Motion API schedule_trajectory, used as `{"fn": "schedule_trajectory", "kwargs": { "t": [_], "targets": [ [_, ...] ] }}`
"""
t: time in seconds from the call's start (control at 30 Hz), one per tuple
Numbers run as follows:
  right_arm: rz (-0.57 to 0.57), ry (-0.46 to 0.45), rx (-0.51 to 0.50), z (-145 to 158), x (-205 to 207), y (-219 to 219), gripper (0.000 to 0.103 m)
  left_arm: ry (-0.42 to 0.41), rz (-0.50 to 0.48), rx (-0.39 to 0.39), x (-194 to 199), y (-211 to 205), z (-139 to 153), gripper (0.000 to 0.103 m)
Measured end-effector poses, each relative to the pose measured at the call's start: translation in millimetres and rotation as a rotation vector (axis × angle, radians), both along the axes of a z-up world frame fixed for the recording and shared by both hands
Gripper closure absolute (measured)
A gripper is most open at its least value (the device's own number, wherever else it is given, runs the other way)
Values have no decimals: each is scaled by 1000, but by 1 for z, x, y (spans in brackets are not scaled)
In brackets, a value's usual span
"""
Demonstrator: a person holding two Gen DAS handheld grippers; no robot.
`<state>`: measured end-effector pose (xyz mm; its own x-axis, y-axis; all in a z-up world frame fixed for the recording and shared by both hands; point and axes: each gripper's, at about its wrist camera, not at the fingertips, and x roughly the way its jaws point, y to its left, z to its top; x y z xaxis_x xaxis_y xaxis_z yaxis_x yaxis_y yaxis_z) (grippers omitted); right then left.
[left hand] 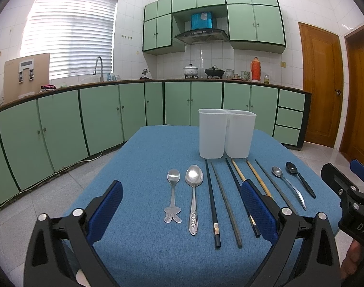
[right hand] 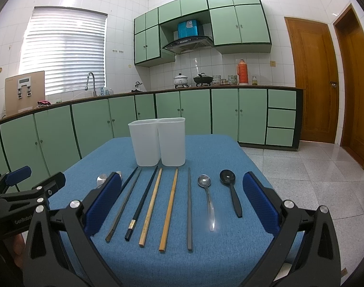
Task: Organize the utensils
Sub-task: 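Grasp the ornate-handled silver spoon with the left tool while the right tool grasps the black plastic spoon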
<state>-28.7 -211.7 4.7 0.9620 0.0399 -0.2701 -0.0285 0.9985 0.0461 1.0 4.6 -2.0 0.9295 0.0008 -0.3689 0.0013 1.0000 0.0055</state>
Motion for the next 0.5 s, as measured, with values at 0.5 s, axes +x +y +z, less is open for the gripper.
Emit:
{"fn": "schedule_trajectory", "kwargs": {
  "t": [0.5],
  "targets": [
    [-73,112,-11,-23,41,-23,5,141,19,-57,41,37,-21,6]
  ]
}}
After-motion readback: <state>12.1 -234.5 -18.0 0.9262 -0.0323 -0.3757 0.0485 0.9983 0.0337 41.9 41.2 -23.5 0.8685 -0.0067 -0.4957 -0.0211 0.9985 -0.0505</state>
